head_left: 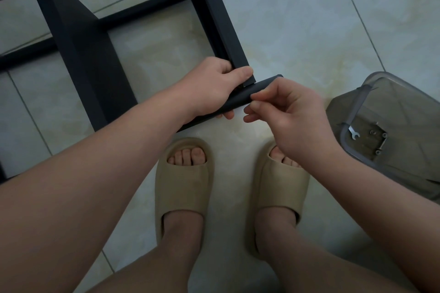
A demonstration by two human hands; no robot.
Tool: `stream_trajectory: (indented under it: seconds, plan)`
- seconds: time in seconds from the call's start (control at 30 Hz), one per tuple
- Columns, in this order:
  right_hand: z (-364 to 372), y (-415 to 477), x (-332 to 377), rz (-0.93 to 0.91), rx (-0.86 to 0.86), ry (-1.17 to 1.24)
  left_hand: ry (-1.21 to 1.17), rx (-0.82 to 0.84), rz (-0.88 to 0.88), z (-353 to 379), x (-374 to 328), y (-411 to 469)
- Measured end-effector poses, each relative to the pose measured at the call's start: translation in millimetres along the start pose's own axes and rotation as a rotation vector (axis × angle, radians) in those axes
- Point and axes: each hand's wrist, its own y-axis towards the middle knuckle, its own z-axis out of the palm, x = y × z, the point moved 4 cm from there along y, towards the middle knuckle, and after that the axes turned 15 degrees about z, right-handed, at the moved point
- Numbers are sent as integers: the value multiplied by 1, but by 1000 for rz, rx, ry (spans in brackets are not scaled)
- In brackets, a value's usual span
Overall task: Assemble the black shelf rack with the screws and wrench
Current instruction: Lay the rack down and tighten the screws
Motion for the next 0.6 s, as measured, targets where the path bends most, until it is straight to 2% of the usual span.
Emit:
stream_trajectory:
  seconds: [0.1, 0.3, 0.5, 0.6]
  plan:
    - [-1, 1, -2, 81, 10, 109, -18, -2, 1, 0, 0, 0]
    - [-2, 0, 2, 175, 42, 136, -66, -21, 13, -2, 2, 1]
    - [3, -6, -1, 270, 93, 294, -141, -34, 23, -3, 4, 1]
    - [2, -7, -1, 275, 73, 259, -161, -34, 10, -3, 4, 0]
